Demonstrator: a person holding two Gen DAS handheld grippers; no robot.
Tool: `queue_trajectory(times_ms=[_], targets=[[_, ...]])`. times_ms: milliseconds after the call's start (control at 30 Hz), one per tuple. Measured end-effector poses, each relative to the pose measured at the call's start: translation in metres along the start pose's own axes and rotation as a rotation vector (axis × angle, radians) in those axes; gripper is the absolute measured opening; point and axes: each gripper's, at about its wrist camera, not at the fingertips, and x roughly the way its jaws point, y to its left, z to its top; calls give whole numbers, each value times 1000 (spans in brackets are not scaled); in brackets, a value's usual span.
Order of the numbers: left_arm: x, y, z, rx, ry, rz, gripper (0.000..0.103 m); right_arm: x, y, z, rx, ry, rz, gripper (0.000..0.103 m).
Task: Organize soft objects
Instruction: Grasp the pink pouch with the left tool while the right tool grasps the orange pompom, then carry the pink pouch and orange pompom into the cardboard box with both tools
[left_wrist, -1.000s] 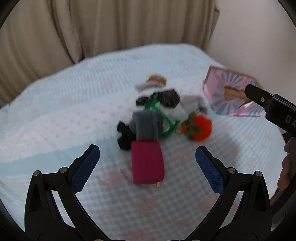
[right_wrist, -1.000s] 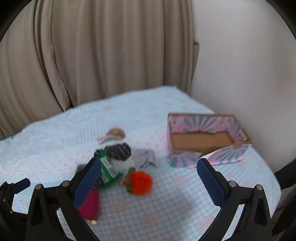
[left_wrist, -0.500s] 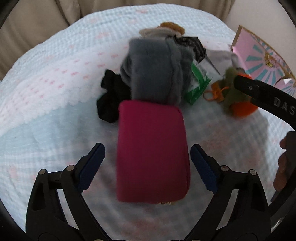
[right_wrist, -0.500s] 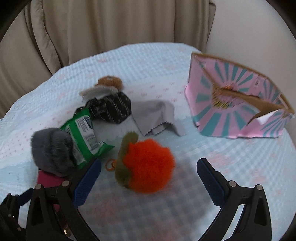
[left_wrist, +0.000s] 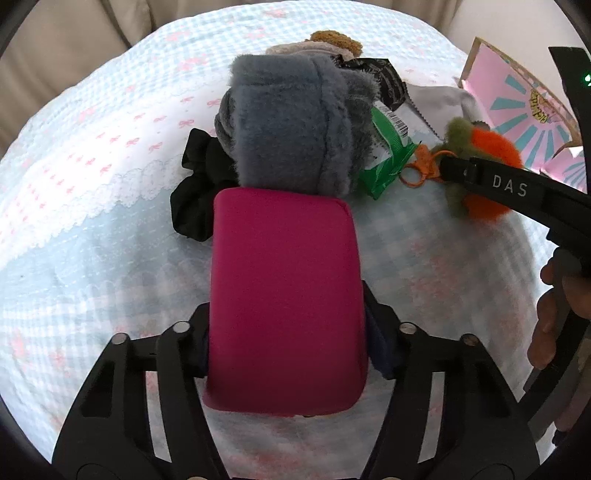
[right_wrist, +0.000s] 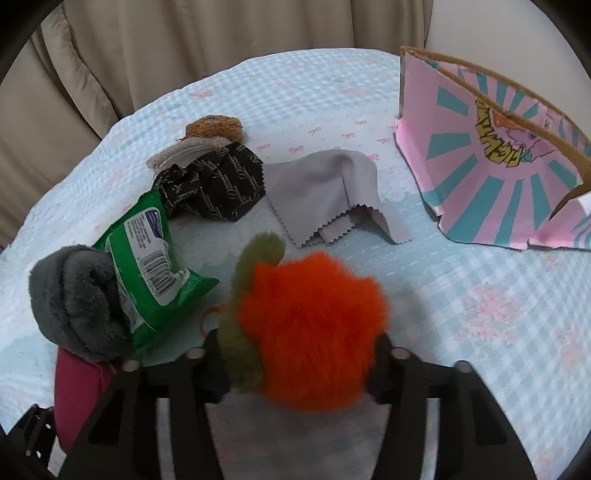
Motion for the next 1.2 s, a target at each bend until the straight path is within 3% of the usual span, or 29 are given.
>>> queue_trajectory(times_ms=[267, 533, 767, 933, 1200], targets=[[-6, 7, 4, -3, 9, -21, 52, -10, -1, 0, -10, -11, -24, 39], [-41, 15, 13, -33, 7, -25, 49, -51, -3, 11, -11, -43, -34, 39], [-114, 17, 43, 1, -72, -32, 49, -118, -1, 29, 17, -88, -30, 39], [-174, 6, 85, 39, -152, -54, 49, -179, 4, 51, 13, -141, -36, 39], [-248, -38, 146, 109, -255, -97, 49, -263, -19, 91, 23, -220, -52, 39]])
